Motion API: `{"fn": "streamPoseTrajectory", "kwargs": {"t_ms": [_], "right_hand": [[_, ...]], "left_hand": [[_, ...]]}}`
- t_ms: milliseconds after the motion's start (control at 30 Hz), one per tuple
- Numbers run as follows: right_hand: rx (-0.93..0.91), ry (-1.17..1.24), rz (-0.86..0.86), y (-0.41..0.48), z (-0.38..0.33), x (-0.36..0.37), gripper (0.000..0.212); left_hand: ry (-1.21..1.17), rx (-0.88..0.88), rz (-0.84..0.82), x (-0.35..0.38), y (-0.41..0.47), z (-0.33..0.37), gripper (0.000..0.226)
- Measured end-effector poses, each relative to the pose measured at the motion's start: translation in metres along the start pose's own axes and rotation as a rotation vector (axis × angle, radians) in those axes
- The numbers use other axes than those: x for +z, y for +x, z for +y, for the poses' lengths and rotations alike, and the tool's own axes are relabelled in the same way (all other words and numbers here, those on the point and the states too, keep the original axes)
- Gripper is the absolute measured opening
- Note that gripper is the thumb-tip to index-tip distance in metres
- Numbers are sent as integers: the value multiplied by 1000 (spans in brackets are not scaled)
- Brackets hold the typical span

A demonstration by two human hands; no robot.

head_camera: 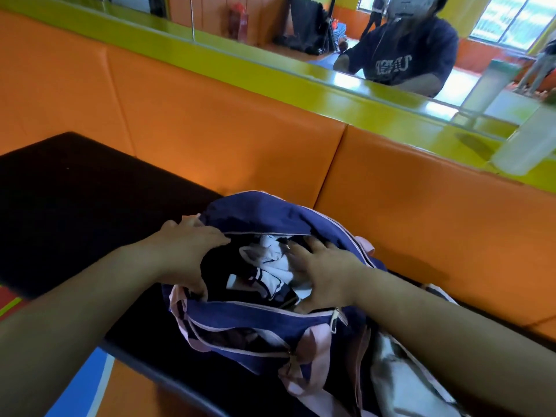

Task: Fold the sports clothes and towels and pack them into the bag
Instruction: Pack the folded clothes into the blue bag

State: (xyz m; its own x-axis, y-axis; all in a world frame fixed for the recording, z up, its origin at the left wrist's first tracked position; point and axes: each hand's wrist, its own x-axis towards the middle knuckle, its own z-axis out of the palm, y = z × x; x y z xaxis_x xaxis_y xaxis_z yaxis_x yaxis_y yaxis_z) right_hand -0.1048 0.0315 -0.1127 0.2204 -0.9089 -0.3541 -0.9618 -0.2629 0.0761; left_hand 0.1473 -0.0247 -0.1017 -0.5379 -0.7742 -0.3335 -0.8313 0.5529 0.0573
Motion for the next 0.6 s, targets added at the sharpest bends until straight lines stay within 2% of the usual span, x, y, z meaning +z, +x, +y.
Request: {"fn": "streamPoseTrajectory", "kwargs": {"t_ms": [133,300,400,433,600], "right_hand": [[-5,50,21,-8,6,-6,100],[-118,31,175,-16,20,-2,64],[-230,-10,389,-13,26,11,49],[-281,-35,407,-11,28,17,46],[-350,-274,203,11,31,43,43]], "left_hand": [[47,68,76,-1,8,9,84],[-36,259,170,8,25,37,47],[-24,387,30,29,33,49,39],[0,405,-40,36,35,52,37],[17,339,-276,45,29,59,37]]}}
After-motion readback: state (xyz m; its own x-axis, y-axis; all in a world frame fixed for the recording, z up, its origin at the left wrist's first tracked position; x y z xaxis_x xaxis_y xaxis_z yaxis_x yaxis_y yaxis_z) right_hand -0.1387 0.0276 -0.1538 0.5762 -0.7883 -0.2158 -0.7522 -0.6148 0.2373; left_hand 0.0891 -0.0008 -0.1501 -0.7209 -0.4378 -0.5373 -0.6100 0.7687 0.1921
